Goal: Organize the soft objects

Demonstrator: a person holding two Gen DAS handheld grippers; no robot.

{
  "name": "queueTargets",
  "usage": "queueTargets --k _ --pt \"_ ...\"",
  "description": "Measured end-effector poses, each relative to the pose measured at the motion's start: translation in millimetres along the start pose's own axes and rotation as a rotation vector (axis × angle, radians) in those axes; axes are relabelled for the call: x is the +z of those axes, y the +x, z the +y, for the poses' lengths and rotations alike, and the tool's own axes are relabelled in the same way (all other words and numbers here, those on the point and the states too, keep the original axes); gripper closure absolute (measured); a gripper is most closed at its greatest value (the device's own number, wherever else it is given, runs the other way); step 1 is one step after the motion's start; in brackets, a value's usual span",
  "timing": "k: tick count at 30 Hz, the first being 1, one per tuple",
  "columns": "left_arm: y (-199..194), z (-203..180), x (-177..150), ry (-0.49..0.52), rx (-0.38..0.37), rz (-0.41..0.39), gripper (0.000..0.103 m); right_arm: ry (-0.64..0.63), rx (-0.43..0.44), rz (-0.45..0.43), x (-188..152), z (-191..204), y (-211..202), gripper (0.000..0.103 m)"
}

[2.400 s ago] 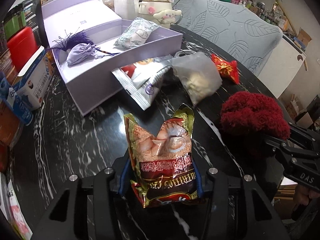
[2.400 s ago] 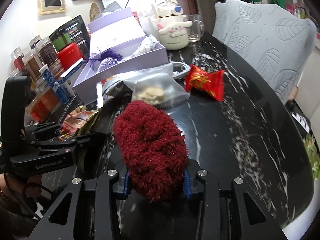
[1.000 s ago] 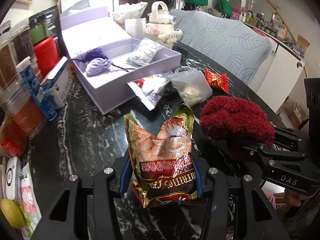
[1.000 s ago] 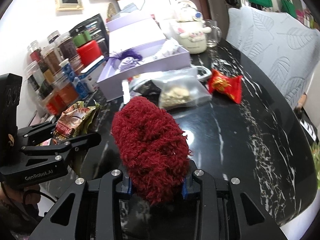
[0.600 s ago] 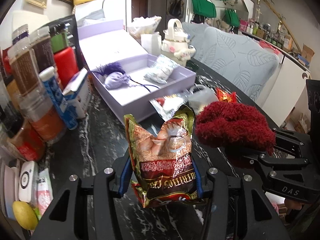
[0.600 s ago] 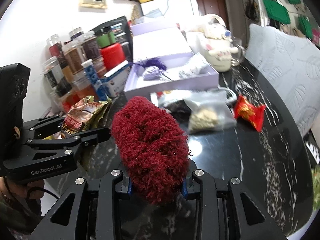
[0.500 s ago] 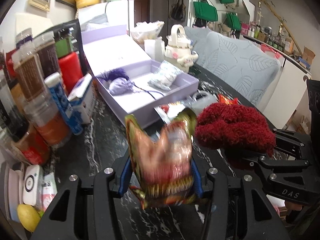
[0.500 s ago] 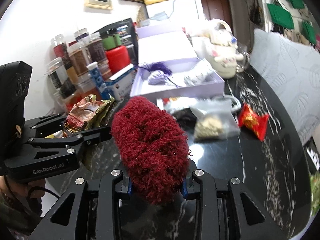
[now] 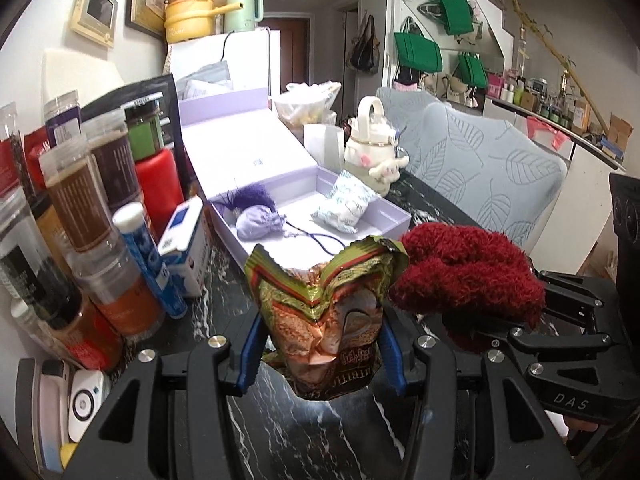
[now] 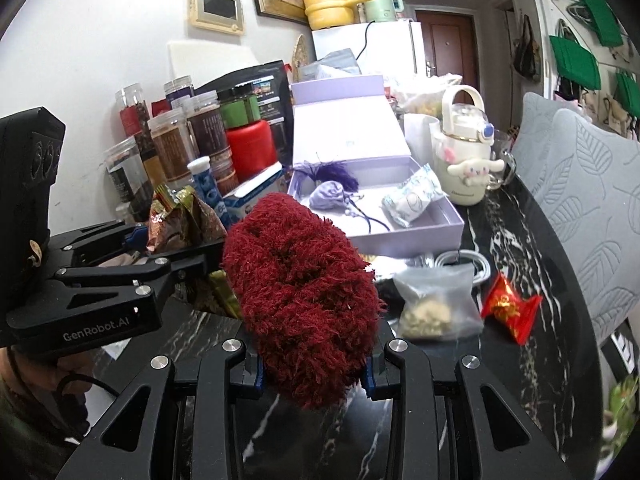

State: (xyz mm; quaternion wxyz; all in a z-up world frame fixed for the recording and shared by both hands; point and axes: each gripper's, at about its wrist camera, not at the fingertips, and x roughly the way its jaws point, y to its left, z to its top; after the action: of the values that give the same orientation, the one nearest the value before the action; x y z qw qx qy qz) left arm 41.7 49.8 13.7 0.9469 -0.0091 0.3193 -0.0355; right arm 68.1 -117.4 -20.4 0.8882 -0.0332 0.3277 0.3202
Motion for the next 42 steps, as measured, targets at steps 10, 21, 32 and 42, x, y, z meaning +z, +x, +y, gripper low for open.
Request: queueTargets --k 10,21,32,42 --pt "-3.8 0.1 33.9 0.019 0.009 -0.077 0.054 -0.018 -0.01 -0.051 27.0 -3.9 -3.6 0.07" --pt "6.5 10.1 78.6 0.026 0.019 -0.154 0.054 -0.07 -0.017 -0.1 72.8 -10.8 0.8 0.07" --pt "41.2 25.8 119.7 0.013 0.014 -0.191 0.054 -0.086 -0.023 -0.123 113.8 -24.1 26.3 0.07" --pt "76.4 44.0 149.7 0.002 0.035 -0.208 0.054 -0.092 -0.047 -0.137 151.8 -41.0 58.1 0.07"
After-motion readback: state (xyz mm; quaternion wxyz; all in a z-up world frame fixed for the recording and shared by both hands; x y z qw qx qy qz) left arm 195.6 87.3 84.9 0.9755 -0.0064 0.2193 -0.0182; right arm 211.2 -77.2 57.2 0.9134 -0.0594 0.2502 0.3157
